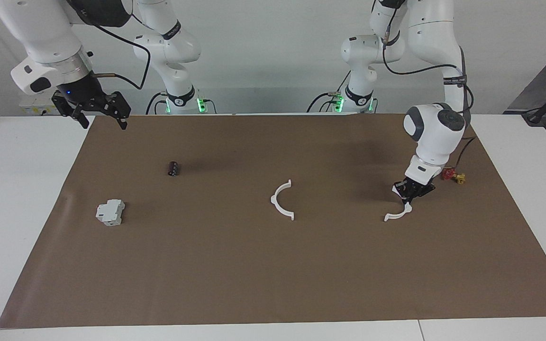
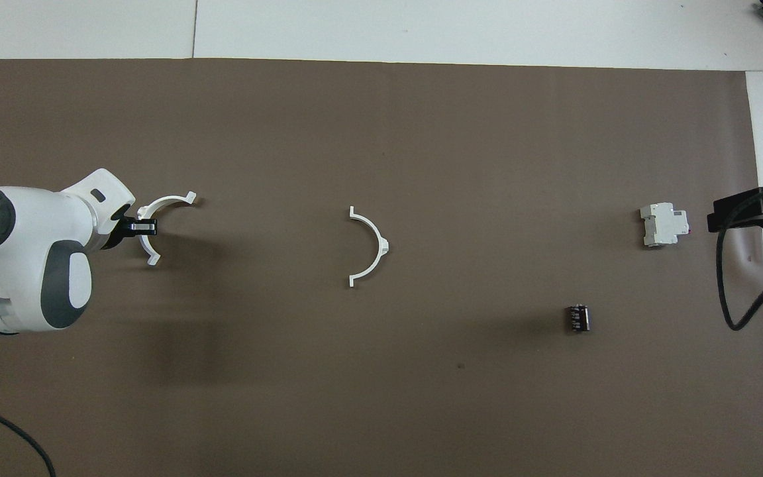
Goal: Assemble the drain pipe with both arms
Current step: 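Carry the held pipe half with the left gripper toward the placed half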
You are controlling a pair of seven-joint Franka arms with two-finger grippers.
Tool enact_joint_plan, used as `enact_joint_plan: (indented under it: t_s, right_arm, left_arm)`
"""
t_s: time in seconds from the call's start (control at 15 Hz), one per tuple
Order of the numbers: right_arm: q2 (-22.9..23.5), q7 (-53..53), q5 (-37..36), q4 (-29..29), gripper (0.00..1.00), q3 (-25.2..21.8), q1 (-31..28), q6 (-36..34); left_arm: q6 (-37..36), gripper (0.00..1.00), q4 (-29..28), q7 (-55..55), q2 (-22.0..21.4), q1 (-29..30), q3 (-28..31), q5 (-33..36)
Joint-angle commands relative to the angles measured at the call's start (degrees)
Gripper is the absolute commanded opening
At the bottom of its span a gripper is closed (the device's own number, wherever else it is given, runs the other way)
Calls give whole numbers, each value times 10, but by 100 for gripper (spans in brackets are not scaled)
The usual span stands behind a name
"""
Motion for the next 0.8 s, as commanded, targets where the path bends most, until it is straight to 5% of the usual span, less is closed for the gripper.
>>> enact_joint_plan:
  t_s: [0.0, 0.33, 0.74]
  right_arm:
    - [-1, -9, 8, 2, 100, 2, -6, -6]
    - [-1, -8, 8, 2, 100, 2, -6, -6]
    - [-1, -8, 8, 2, 100, 2, -6, -6]
  left_arm:
    - [-71, 0, 63, -103, -2, -53, 7, 7]
    - [-103, 0, 44, -416, -13, -176, 9, 10]
    - [-105, 0, -5, -656, -40, -292, 8, 13]
